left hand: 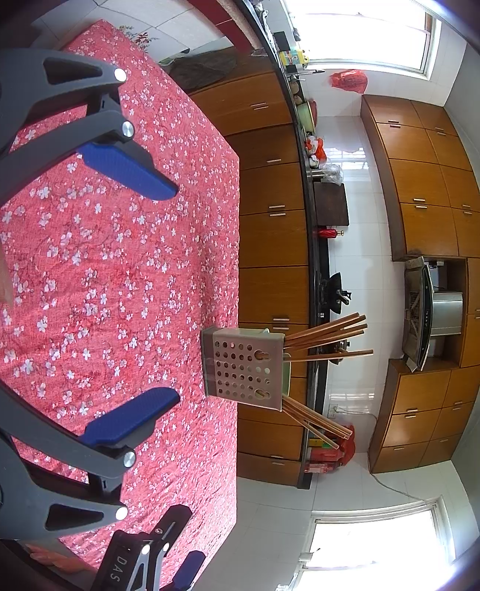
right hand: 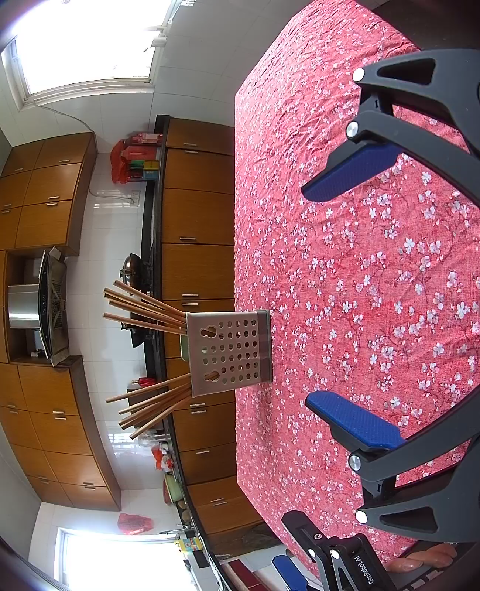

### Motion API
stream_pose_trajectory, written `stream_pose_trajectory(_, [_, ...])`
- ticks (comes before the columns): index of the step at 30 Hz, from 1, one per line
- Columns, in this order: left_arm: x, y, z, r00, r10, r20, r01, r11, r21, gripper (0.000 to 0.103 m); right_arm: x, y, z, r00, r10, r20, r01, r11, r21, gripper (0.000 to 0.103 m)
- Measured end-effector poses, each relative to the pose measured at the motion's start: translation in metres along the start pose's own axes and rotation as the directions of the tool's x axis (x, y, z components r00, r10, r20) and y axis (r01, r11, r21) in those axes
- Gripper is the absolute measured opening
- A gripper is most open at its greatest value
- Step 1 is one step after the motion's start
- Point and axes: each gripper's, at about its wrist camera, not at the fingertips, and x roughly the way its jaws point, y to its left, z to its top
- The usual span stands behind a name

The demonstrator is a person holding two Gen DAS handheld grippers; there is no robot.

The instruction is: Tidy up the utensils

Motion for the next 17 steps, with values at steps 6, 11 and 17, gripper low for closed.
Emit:
stream_pose_trajectory(6, [0.0001, 0.0010, -0.0004, 1.000, 0.001, 0.000, -0.001, 1.000, -0.001, 0.099, -0.0002, -0.0002, 0.0004, 1.000, 0.000, 0.000, 0.000, 1.000, 0.000, 0.101])
stream_pose_trajectory(11, [0.0023, 0.0022, -0.0025, 1.000, 0.002, -0.003, -0.002, 1.000, -0.006, 0.099, 0.0010, 0.0009, -0.0016, 1.000, 0.001, -0.002, -0.001, 1.000, 0.001, 0.101])
stream_pose_trajectory(17, [0.0026, 0.0015, -0.0035, 1.000, 0.001, -0.005, -0.001, 1.000, -0.006, 0.099, 0.0010, 0.0003, -0.0013, 1.000, 0.001, -0.003, -0.001, 1.000, 0.001, 0.101])
